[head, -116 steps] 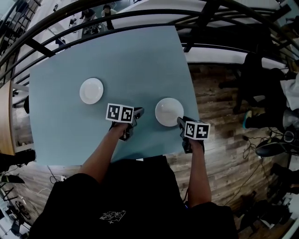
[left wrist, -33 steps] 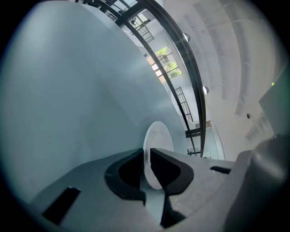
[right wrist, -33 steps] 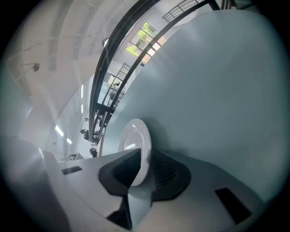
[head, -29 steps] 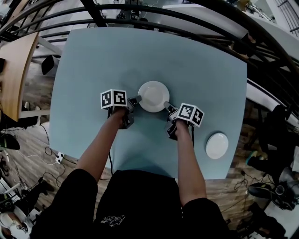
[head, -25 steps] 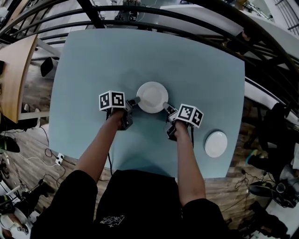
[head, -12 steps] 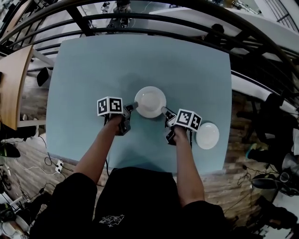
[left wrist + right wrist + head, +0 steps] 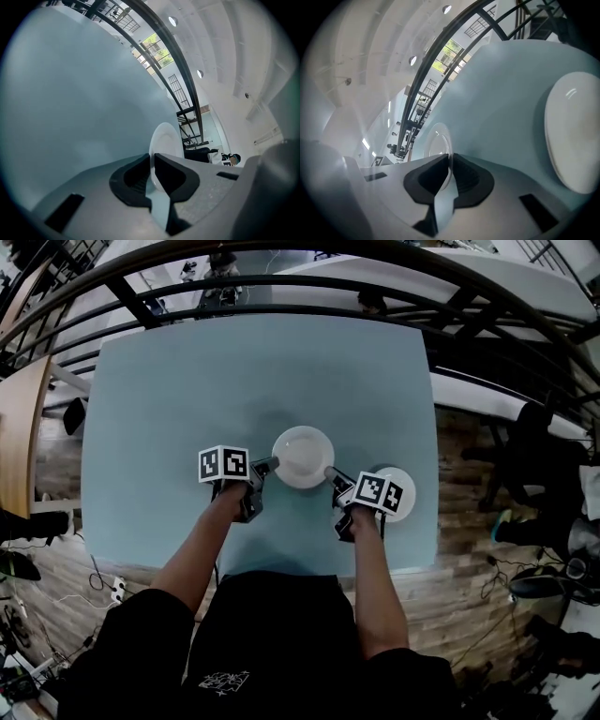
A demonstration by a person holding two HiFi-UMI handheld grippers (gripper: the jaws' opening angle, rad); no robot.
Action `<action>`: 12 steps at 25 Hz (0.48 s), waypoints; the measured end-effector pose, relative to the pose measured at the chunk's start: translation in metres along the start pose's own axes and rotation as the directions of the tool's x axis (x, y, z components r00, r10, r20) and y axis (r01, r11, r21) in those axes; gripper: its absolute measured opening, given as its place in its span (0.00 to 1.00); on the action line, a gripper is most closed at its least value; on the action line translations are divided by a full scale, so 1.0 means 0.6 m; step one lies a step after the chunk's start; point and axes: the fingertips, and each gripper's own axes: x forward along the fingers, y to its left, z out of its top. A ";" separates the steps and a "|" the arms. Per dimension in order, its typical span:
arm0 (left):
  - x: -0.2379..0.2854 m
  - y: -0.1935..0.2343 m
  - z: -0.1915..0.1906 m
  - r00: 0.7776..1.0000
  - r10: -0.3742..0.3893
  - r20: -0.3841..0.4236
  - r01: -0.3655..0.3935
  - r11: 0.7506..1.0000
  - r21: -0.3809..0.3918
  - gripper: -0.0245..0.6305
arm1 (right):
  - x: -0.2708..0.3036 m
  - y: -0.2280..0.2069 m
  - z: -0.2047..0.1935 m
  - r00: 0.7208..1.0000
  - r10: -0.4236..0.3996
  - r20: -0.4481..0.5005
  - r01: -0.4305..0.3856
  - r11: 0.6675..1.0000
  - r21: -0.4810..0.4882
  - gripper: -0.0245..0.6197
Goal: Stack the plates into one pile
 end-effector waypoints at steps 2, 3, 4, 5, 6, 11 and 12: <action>0.015 -0.012 -0.015 1.000 -0.006 -0.018 0.006 1.000 0.008 0.09 | -0.019 -0.015 0.000 1.000 -0.005 0.010 0.005 1.000 0.008 0.09; 0.023 -0.019 -0.022 1.000 -0.007 -0.026 0.007 1.000 0.013 0.10 | -0.029 -0.023 0.001 1.000 -0.008 0.014 0.008 1.000 0.012 0.09; 0.032 -0.026 -0.031 0.999 -0.006 -0.033 0.007 1.000 0.017 0.10 | -0.040 -0.032 0.002 1.000 -0.012 0.019 0.011 1.000 0.015 0.09; 0.041 -0.033 -0.039 0.999 -0.005 -0.042 0.006 1.000 0.021 0.10 | -0.051 -0.041 0.004 1.000 -0.016 0.023 0.016 1.000 0.019 0.09; 0.051 -0.042 -0.049 0.999 -0.004 -0.051 0.006 1.000 0.025 0.10 | -0.064 -0.052 0.006 0.999 -0.021 0.029 0.020 0.999 0.025 0.09; 0.106 -0.087 -0.092 0.994 -0.014 -0.110 0.019 0.999 0.049 0.10 | -0.128 -0.105 0.016 0.997 -0.040 0.063 0.036 0.997 0.063 0.08; 0.116 -0.094 -0.100 0.993 -0.016 -0.121 0.023 0.998 0.053 0.09 | -0.137 -0.114 0.017 0.997 -0.046 0.069 0.041 0.997 0.070 0.08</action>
